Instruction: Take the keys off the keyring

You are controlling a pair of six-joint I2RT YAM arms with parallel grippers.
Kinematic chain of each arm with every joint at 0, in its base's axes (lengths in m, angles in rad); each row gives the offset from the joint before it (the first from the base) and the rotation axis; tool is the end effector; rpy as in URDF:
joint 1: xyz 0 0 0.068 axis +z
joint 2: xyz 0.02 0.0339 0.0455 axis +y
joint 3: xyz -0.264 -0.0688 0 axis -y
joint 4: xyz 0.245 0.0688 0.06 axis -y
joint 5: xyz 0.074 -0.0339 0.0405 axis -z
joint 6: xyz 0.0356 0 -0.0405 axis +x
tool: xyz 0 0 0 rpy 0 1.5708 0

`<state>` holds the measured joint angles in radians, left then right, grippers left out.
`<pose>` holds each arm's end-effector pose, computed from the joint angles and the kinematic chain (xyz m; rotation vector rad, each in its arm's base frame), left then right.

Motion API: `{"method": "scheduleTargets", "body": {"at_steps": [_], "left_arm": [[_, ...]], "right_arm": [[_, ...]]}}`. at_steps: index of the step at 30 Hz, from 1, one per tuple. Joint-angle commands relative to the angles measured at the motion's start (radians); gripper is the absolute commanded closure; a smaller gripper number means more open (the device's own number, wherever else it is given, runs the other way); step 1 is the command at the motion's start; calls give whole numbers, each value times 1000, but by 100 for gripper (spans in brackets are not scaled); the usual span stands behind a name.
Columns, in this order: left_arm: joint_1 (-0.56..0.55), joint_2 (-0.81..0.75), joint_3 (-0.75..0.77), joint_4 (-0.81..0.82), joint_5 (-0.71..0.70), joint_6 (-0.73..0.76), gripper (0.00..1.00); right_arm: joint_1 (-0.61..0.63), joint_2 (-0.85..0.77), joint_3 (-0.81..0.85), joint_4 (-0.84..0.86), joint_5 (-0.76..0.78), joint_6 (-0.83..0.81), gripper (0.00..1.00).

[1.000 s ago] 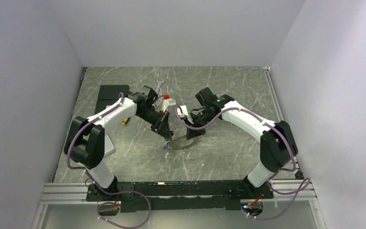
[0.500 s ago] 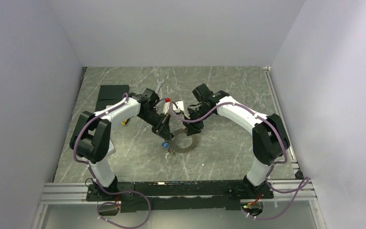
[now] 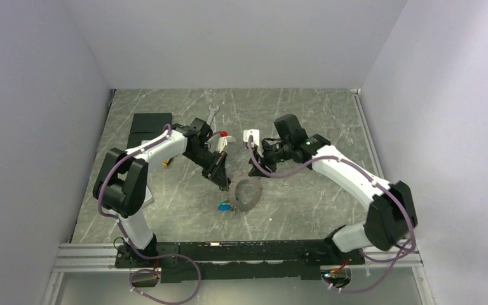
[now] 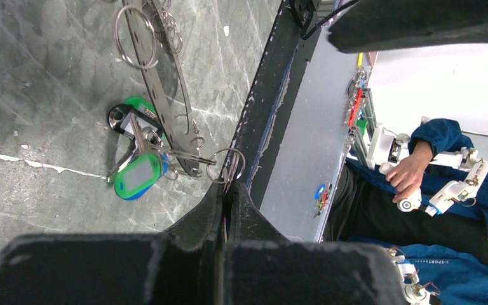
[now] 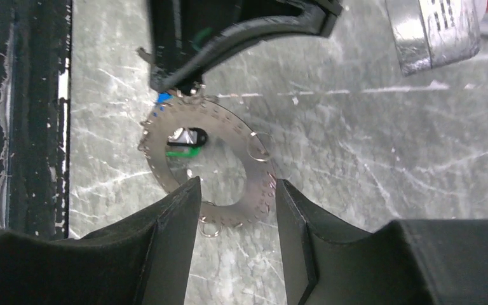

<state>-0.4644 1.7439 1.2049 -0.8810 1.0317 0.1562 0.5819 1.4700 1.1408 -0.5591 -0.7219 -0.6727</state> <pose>0.2728 -0.1708 0.2081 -0.9368 -2.5419 1.5480 0.2445 0.1890 0.2756 -1.6054 1.6872 0.8332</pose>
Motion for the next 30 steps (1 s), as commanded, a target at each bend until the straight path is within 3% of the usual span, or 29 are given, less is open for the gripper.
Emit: {"method": "scheduleTargets", "body": {"at_steps": [1, 6, 20, 30], "left_arm": [[-4, -35, 19, -26, 58, 53, 100], [-3, -38, 26, -59, 123, 92, 100], [13, -23, 32, -50, 235, 36, 100], [21, -20, 17, -25, 269, -2, 100]], "right_arm": [[22, -100, -90, 172, -84, 14, 51], [72, -85, -132, 256, -43, 31, 54], [120, -126, -347, 654, 33, 314, 58], [121, -114, -379, 769, 33, 503, 58]]}}
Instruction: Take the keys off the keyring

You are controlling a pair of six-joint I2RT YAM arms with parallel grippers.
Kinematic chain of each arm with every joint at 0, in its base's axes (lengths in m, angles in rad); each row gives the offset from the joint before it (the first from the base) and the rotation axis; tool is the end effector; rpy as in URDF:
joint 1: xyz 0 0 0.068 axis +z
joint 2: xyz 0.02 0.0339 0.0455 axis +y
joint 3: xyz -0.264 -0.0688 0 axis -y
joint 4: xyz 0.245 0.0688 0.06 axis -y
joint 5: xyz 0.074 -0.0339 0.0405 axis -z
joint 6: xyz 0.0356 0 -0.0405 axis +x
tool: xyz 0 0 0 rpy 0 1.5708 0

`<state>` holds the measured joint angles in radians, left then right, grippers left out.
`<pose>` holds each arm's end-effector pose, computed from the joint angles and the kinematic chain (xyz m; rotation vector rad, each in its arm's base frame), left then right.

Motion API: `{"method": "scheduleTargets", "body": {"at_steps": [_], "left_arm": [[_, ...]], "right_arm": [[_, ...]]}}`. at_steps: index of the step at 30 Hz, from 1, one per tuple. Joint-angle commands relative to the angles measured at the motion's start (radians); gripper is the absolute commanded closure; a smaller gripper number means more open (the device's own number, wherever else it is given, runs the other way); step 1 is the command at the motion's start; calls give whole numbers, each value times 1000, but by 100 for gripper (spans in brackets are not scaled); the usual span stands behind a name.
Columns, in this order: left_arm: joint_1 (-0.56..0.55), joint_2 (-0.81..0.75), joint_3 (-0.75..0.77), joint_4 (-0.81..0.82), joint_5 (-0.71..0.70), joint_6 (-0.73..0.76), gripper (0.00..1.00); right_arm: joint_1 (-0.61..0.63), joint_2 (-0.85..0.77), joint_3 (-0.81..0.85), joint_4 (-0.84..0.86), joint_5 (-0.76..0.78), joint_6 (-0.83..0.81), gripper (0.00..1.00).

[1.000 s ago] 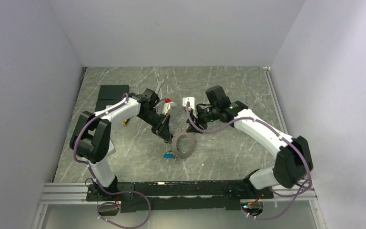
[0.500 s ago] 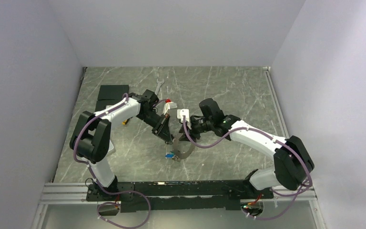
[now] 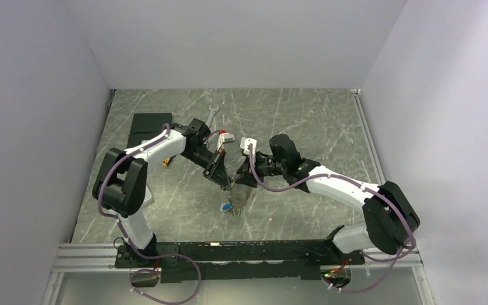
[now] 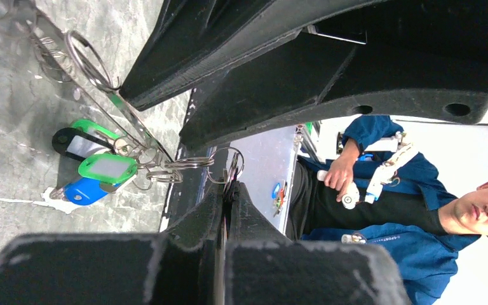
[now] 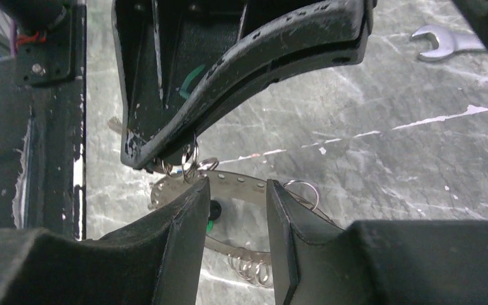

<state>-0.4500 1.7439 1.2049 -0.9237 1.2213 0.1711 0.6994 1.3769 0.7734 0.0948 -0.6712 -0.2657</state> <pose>0.2698 -0.1675 0.2136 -0.8586 -2.3639 1.7608 0.2106 0.2061 0.2333 -1.3259 1.6242 0.9592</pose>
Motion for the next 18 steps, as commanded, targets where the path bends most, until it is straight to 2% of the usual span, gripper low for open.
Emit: {"method": "scheduleTargets", "body": {"at_steps": [1, 11, 18], "left_arm": [[9, -19, 15, 22, 82, -21, 100], [33, -19, 3, 39, 99, -36, 100], [37, -4, -4, 58, 100, -53, 100]], "right_arm": [[4, -20, -14, 122, -28, 99, 58], [6, -10, -46, 123, -86, 59, 57], [12, -10, -19, 112, -65, 66, 57]]}}
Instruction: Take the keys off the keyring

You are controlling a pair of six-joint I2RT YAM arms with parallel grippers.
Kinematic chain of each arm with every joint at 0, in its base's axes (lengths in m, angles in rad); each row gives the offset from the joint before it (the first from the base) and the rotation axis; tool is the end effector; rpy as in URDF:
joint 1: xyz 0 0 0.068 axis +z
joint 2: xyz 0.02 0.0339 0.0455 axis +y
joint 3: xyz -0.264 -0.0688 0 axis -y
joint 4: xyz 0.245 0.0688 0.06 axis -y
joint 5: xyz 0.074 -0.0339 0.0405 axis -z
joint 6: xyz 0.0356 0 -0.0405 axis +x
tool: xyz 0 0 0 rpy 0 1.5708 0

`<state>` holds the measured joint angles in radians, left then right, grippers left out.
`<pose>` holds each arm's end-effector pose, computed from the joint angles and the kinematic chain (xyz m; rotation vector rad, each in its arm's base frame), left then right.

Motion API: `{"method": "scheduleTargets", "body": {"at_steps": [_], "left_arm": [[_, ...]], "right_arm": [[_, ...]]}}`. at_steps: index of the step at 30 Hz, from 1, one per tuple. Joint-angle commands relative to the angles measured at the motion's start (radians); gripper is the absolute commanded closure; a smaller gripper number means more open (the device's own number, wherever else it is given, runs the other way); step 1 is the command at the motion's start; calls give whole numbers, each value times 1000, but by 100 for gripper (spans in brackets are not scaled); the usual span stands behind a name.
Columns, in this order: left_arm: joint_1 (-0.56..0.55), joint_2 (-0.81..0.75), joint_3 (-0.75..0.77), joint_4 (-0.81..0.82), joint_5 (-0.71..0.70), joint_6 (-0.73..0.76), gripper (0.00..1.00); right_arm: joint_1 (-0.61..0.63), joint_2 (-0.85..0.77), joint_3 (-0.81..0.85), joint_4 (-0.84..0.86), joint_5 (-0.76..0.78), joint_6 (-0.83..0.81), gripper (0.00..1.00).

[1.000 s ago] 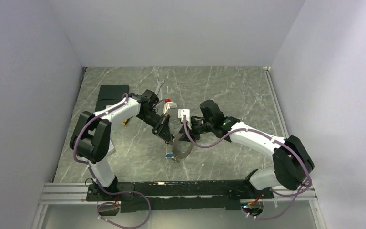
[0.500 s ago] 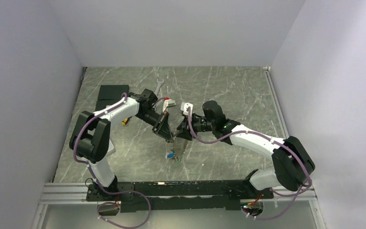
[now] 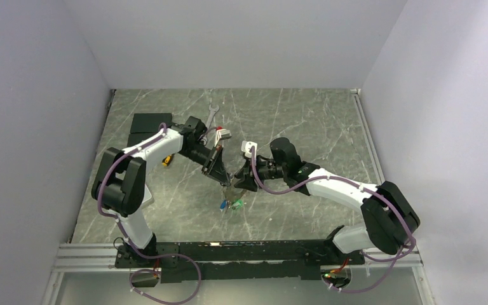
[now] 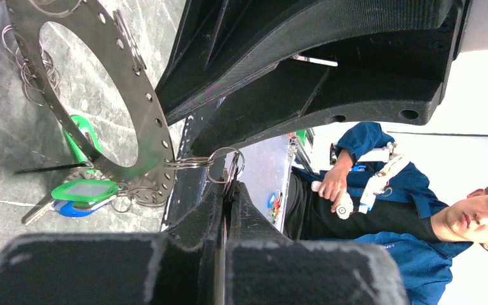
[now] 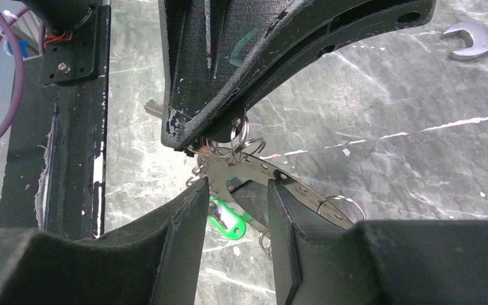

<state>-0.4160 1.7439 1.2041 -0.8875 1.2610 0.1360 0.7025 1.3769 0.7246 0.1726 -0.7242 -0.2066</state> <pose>0.2777 -0.1598 0.2151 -0.8049 -2.3620 1.8260 0.2058 0.2051 0.2251 -1.3081 1.6158 1.0458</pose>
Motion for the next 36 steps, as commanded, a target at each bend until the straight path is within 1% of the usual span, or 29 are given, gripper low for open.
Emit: {"method": "scheduleTargets", "body": {"at_steps": [1, 9, 20, 24, 27, 30, 34, 36], "left_arm": [[2, 1, 2, 19, 61, -17, 100], [3, 16, 12, 13, 64, -14, 100], [3, 10, 9, 12, 82, -13, 100], [3, 7, 9, 11, 87, -13, 100], [3, 6, 4, 16, 92, -16, 100], [3, 9, 7, 17, 91, -19, 100], [3, 15, 9, 20, 93, -24, 100], [6, 17, 10, 21, 92, -28, 100]], "right_arm": [[11, -8, 37, 36, -6, 12, 57], [23, 4, 49, 55, 46, 36, 59], [23, 22, 79, 68, 63, 43, 61], [23, 28, 80, 81, 65, 39, 64], [23, 30, 83, 88, 65, 40, 66], [23, 33, 89, 91, 61, 35, 72], [23, 33, 102, 88, 45, 29, 76], [23, 32, 113, 75, 36, 16, 85]]}}
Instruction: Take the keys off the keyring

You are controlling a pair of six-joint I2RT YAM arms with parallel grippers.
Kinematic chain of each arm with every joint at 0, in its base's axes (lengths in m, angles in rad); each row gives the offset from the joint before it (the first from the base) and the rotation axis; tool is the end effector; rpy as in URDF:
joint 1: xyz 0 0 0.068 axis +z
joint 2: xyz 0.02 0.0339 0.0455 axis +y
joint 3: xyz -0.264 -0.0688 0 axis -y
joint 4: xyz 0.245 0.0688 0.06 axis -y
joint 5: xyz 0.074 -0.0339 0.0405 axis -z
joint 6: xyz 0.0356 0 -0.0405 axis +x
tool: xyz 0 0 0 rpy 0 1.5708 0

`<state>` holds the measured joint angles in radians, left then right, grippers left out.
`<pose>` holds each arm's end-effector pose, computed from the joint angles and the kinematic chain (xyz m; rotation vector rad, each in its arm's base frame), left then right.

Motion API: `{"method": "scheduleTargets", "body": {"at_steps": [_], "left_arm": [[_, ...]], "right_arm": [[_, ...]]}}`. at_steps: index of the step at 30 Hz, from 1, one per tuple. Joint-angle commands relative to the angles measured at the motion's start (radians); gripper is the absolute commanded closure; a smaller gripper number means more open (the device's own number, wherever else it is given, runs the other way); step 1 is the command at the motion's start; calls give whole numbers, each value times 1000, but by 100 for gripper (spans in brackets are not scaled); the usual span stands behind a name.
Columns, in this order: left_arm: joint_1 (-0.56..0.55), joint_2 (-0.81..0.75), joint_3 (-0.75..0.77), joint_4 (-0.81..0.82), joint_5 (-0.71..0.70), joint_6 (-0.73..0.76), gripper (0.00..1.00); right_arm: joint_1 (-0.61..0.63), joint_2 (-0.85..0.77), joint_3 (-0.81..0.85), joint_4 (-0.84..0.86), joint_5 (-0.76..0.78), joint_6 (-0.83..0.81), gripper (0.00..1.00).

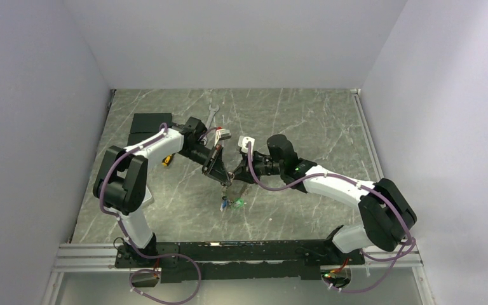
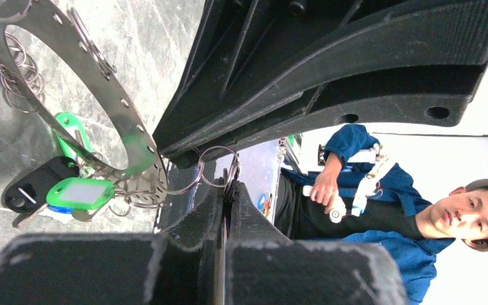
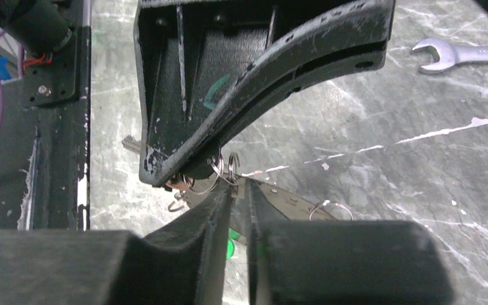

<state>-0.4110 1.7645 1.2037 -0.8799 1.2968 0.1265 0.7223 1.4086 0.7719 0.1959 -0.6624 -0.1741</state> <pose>0.2806 -0.1597 0.2101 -0.7658 -2.3260 1.8570 0.2124 0.2163 0.2331 -1.2648 1.6202 1.0094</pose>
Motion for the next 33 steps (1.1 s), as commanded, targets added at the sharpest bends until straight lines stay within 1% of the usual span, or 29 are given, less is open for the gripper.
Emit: {"method": "scheduleTargets", "body": {"at_steps": [1, 4, 16, 21, 33], "left_arm": [[5, -4, 11, 15, 58, -22, 100], [23, -5, 12, 23, 57, -30, 100], [92, -54, -5, 29, 12, -25, 100], [98, -58, -14, 39, -48, -32, 100], [97, -22, -13, 36, -85, -19, 100]], "right_arm": [[3, 2, 69, 46, -31, -24, 89], [3, 0, 65, 34, -49, -45, 100], [2, -14, 9, 38, -20, -96, 100], [0, -17, 5, 49, -20, -87, 100], [-22, -16, -7, 129, -33, -38, 100]]}}
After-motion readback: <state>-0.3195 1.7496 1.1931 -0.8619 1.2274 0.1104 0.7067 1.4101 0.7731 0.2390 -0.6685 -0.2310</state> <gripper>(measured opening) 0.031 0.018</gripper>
